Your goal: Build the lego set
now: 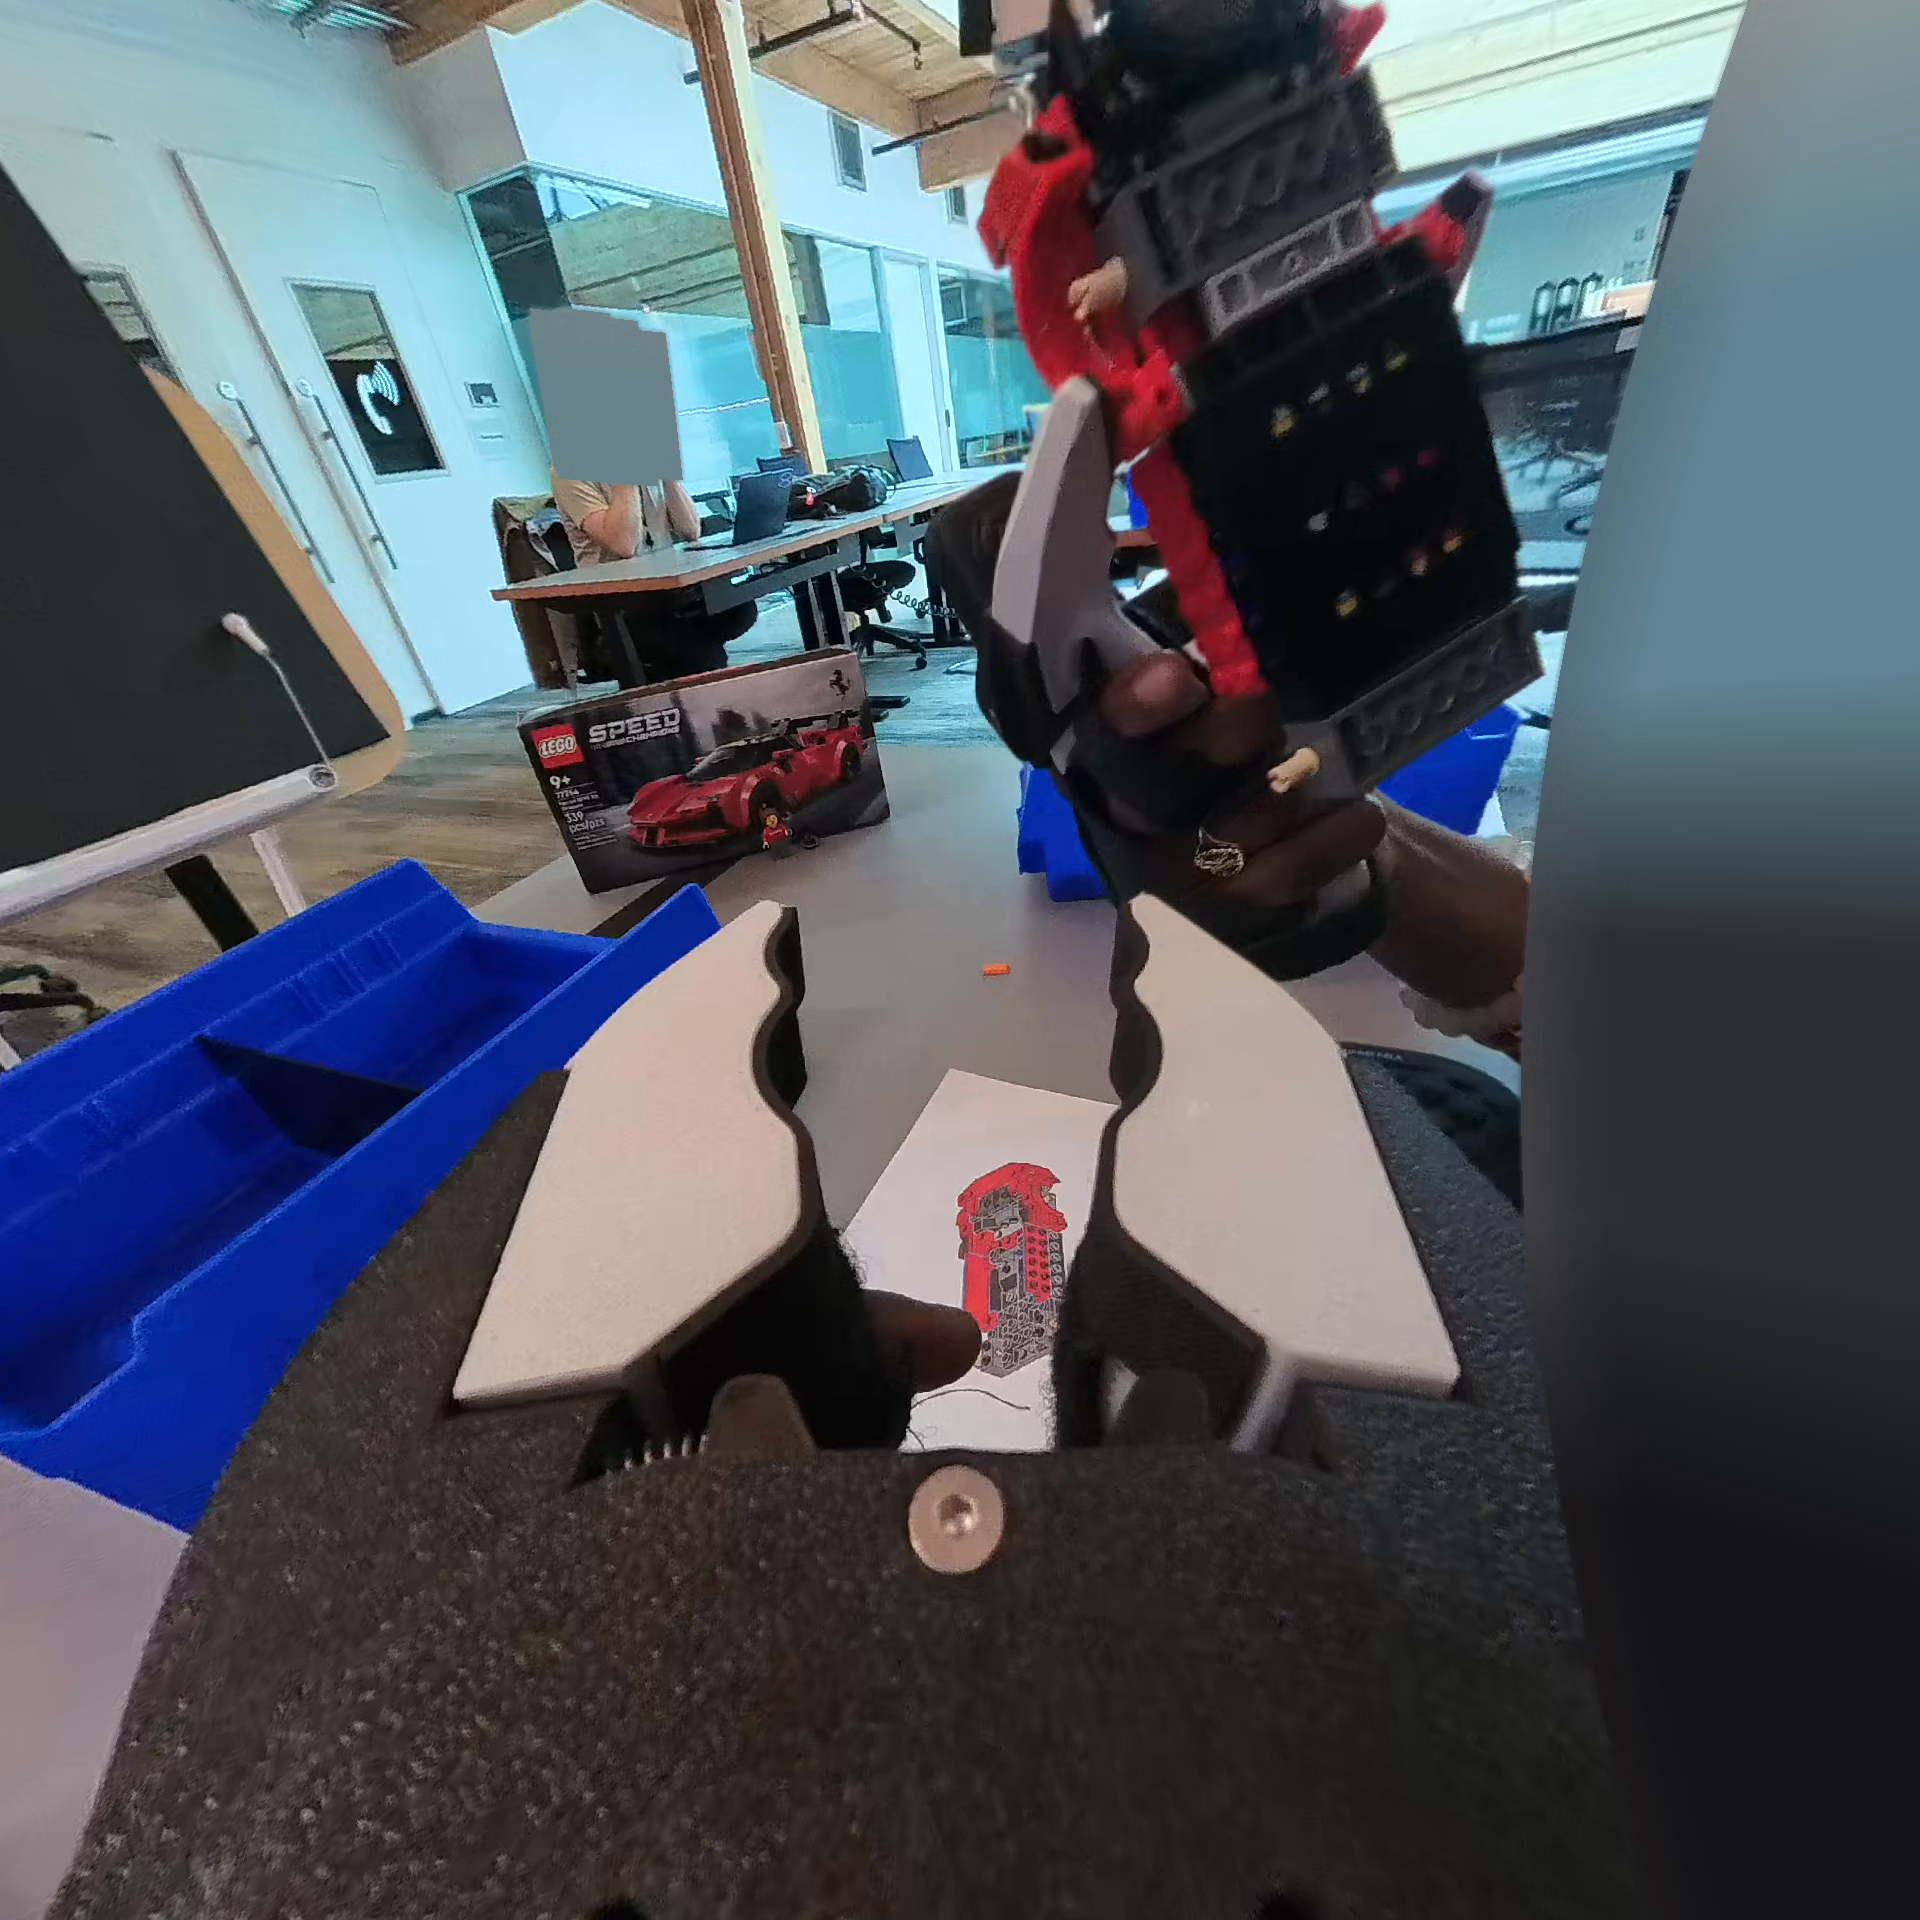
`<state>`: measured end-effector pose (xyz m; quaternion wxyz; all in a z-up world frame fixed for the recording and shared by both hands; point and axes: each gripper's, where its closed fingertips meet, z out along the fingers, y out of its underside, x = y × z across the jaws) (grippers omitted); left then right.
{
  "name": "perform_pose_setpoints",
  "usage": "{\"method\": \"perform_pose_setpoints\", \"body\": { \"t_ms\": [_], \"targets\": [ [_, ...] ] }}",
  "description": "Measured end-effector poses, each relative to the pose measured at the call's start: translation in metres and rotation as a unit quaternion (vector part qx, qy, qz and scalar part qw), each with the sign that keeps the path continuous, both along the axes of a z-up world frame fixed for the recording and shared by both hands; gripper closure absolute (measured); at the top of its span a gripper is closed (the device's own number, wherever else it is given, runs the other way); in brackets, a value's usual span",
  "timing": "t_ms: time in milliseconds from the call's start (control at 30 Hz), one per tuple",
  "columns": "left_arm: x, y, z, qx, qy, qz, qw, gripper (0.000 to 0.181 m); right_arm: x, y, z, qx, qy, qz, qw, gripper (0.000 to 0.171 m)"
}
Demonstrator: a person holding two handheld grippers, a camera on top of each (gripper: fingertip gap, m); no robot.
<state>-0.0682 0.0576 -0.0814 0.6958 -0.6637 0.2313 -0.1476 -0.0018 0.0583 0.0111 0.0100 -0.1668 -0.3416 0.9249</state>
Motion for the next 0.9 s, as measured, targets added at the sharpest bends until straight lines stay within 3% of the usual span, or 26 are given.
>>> {"method": "perform_pose_setpoints", "body": {
  "t_ms": [233,467,600,900],
  "targets": [
    [0.007,-0.001,-0.007,0.001,0.027,0.000,1.000,0.125,0.023,-0.019,0.008,0.009,0.071,0.044,0.996,0.096],
    [0.007,-0.001,-0.008,0.002,0.015,0.001,1.000,0.125,0.029,-0.010,0.017,-0.029,0.085,0.042,0.995,0.096],
    [0.007,-0.001,-0.010,0.001,0.014,0.002,1.000,0.125,0.019,-0.003,0.014,-0.030,0.053,0.009,0.998,0.096],
    [0.009,0.001,-0.011,-0.003,0.006,0.000,1.000,0.126,-0.011,0.010,0.002,0.014,-0.063,-0.146,0.987,0.095]
  ]
}}
